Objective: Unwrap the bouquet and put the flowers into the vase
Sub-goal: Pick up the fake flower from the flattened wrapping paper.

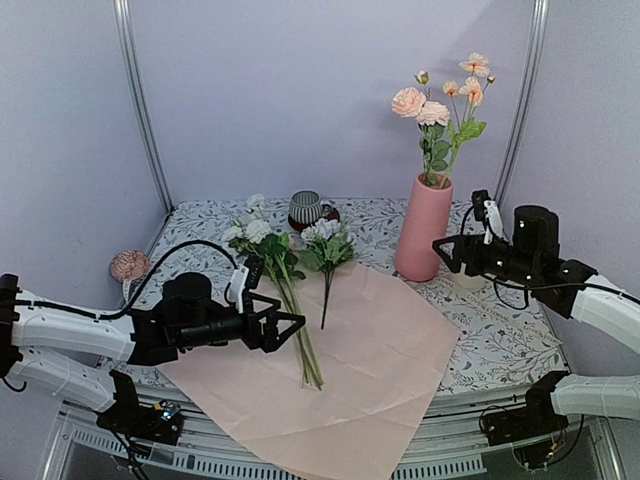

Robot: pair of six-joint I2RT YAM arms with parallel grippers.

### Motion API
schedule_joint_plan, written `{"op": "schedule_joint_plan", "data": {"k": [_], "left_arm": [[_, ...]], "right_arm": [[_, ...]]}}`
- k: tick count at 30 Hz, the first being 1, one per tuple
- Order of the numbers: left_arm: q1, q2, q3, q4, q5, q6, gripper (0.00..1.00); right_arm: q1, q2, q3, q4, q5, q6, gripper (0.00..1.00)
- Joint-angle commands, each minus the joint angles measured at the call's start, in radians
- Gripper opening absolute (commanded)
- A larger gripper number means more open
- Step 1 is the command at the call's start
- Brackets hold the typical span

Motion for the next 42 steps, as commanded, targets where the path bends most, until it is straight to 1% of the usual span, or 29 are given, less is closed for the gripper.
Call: {"op": "schedule_joint_plan", "data": {"k": [1, 6, 10, 13, 16, 18, 20, 22, 24, 26, 28, 30, 32, 36, 42], "left_arm": [[0.005, 0.05, 0.066, -0.099, -0.072, -0.037, 0.98], [0.005, 0.076, 0.073, -0.13, -0.155, -0.077, 0.98], [0.007, 0.071, 0.08, -0.185, -0.211, -0.125, 0.98], [0.007, 0.066, 0.094, -0.233, -0.232, -0.133, 0.98], [0.008, 0.052, 0.076, -0.212, -0.21, -0.113, 0.98], [0.008, 0.037, 0.052, -0.189, -0.212, -0.13, 0.98], [0.011, 0.021, 0.031, -0.179, -0.224, -0.156, 0.98], [0.02, 0.018, 0.022, -0.172, -0.205, -0.169, 0.97], [0.048, 0.041, 0.04, -0.207, -0.17, -0.197, 0.93], [0.11, 0.078, 0.053, -0.236, -0.101, -0.244, 0.86], [0.171, 0.112, 0.024, -0.173, -0.007, -0.275, 0.8], [0.201, 0.134, -0.003, -0.099, 0.052, -0.292, 0.75], [0.208, 0.153, -0.004, -0.076, 0.058, -0.297, 0.7], [0.214, 0.198, 0.027, -0.105, 0.042, -0.303, 0.58], [0.225, 0.261, 0.069, -0.12, 0.036, -0.331, 0.46]], "right_arm": [[-0.001, -0.001, -0.114, 0.155, -0.101, 0.048, 0.77], [0.01, 0.027, -0.223, 0.327, -0.143, 0.075, 0.76], [0.042, 0.071, -0.254, 0.408, -0.141, 0.067, 0.76], [0.076, 0.12, -0.269, 0.484, -0.136, 0.059, 0.76], [0.121, 0.202, -0.243, 0.525, -0.129, 0.039, 0.75], [0.151, 0.266, -0.202, 0.53, -0.103, 0.031, 0.75], [0.186, 0.326, -0.166, 0.535, -0.052, 0.046, 0.75], [0.206, 0.401, -0.125, 0.541, -0.036, 0.076, 0.74], [0.215, 0.455, -0.062, 0.519, -0.062, 0.066, 0.7], [0.219, 0.498, 0.019, 0.447, -0.039, 0.013, 0.69], [0.22, 0.527, 0.07, 0.425, -0.001, -0.028, 0.69], [0.219, 0.55, 0.079, 0.454, 0.012, -0.047, 0.68], [0.219, 0.574, 0.064, 0.503, 0.009, -0.043, 0.69], [0.23, 0.607, -0.014, 0.628, 0.019, -0.015, 0.68], [0.248, 0.628, -0.042, 0.661, 0.023, -0.013, 0.68]]}}
